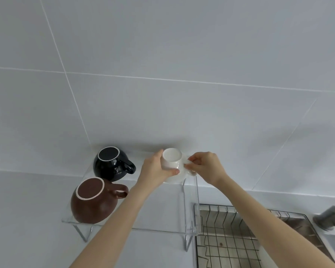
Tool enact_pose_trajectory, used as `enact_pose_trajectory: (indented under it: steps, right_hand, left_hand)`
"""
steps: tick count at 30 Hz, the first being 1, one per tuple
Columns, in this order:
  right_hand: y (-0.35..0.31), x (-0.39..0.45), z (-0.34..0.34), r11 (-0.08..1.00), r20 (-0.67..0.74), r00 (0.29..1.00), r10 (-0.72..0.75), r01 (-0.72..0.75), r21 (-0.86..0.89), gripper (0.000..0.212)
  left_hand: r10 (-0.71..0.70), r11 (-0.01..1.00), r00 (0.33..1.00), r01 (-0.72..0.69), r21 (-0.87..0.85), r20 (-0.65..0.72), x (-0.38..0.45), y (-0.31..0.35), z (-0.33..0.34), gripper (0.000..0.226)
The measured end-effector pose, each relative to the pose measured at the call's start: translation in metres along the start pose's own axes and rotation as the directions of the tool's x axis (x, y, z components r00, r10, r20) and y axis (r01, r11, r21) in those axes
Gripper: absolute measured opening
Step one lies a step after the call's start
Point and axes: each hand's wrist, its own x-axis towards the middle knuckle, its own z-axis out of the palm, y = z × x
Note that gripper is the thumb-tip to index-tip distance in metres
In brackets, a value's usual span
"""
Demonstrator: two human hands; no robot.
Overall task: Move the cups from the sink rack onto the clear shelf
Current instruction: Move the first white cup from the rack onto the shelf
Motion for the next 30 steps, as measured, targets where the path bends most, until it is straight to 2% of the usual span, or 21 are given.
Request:
enact_pose_trajectory:
  steps: [5, 19, 22, 24, 27, 30]
  right_hand:
    - [0.005, 0.003, 0.005, 1.000, 0.015, 1.000, 0.018, -0.018, -0.018, 0.014]
    - [0.002, -0.003, 0.010, 0.999, 0.040, 0.998, 0.037, -0.037, -0.025, 0.017]
    - [0.001, -0.009, 0.002, 0.999, 0.094, 0.995, 0.045, -0.046, 0.006, 0.027]
    - [0.007, -0.019, -0.012, 0.997, 0.053, 0.997, 0.064, -0.066, 0.030, 0.030]
    - [0.028, -0.043, -0.041, 0.980, -0.038, 0.993, 0.109, -0.101, 0.173, 0.024]
    - [0.060, -0.081, -0.070, 0.942, -0.079, 0.977, 0.200, -0.170, 0.288, 0.016]
  left_hand:
    - [-0.024, 0.999, 1.000, 0.025, -0.022, 0.017, 0.000, -0.005, 0.000, 0.055]
    - [-0.033, 0.998, 0.999, 0.031, 0.047, 0.035, -0.001, -0.007, 0.001, 0.057]
    - [-0.062, 0.991, 0.997, 0.056, 0.121, 0.044, 0.001, 0.004, 0.002, 0.057]
    - [-0.073, 0.976, 0.996, 0.062, 0.207, 0.049, -0.003, 0.017, 0.007, 0.068]
    - [0.018, 0.980, 0.997, -0.031, 0.196, 0.069, -0.020, 0.045, 0.024, 0.089]
    - [0.146, 0.976, 0.978, -0.167, 0.138, 0.146, -0.050, 0.071, 0.057, 0.087]
